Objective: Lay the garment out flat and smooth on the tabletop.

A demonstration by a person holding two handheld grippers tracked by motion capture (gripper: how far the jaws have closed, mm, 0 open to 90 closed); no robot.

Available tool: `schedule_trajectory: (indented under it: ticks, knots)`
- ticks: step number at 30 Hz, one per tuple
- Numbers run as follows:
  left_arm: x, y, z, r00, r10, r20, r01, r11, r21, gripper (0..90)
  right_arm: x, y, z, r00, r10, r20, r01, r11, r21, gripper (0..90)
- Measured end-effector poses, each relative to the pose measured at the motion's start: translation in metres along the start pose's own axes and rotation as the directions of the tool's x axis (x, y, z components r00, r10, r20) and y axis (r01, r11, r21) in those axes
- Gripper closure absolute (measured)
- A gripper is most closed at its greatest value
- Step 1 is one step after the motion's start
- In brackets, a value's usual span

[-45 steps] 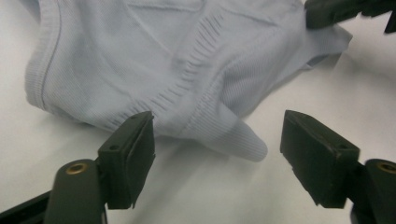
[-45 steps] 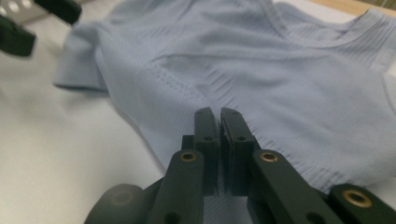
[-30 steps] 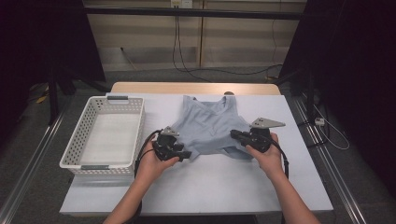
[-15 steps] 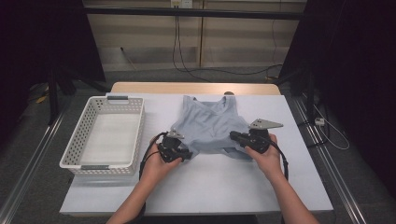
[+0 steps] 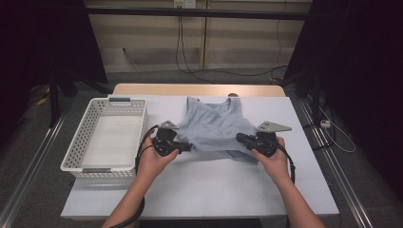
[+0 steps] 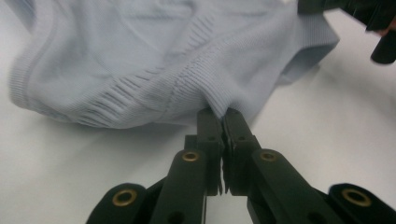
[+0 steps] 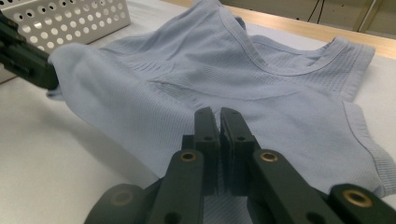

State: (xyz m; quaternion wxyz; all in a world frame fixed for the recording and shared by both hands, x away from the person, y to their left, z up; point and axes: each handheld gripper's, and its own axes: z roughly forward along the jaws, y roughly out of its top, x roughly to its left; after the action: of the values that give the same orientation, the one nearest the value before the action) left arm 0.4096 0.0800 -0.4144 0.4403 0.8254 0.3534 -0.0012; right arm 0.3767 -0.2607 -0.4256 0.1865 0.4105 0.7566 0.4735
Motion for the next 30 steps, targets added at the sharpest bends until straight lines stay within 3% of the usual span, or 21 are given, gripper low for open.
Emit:
schedule_trajectory:
  ticks: [5,12,13,14,20,25,30]
  knots:
    - [0.007,0.006,-0.007,0.9998,-0.015,-0.008,0.015,0.9996,-0.025,87.3,0.004,0.001,0.000,0.9996,-0.025,0.014,0.025,1.000,0.000,85.8]
    - [0.008,0.010,-0.002,0.9997,-0.019,-0.013,0.019,0.9998,-0.012,87.4,0.007,-0.003,0.001,0.9997,-0.022,0.010,0.022,0.999,0.024,83.3]
    - [0.008,0.010,-0.002,0.9992,-0.025,-0.030,0.025,0.9995,-0.020,87.4,0.007,-0.003,0.001,0.9997,-0.022,0.011,0.021,0.999,0.024,82.2]
    - [0.010,0.011,-0.003,0.9996,-0.024,-0.015,0.024,0.9995,-0.019,87.4,0.008,-0.003,0.000,0.9997,-0.022,0.014,0.021,1.000,0.023,81.7]
    - [0.013,0.016,-0.002,0.9993,-0.031,-0.021,0.031,0.9991,-0.028,87.4,0.011,-0.003,-0.009,0.9995,-0.025,0.020,0.025,1.000,-0.002,77.1]
    - [0.016,0.019,0.000,0.9988,-0.042,-0.026,0.041,0.9986,-0.035,87.4,0.018,-0.004,-0.014,0.9987,-0.039,-0.032,0.039,0.999,-0.009,78.0]
    - [0.017,0.022,0.001,0.9985,-0.046,-0.029,0.044,0.9980,-0.046,87.5,0.030,-0.010,-0.010,0.9935,-0.051,-0.101,0.054,0.998,0.024,82.9]
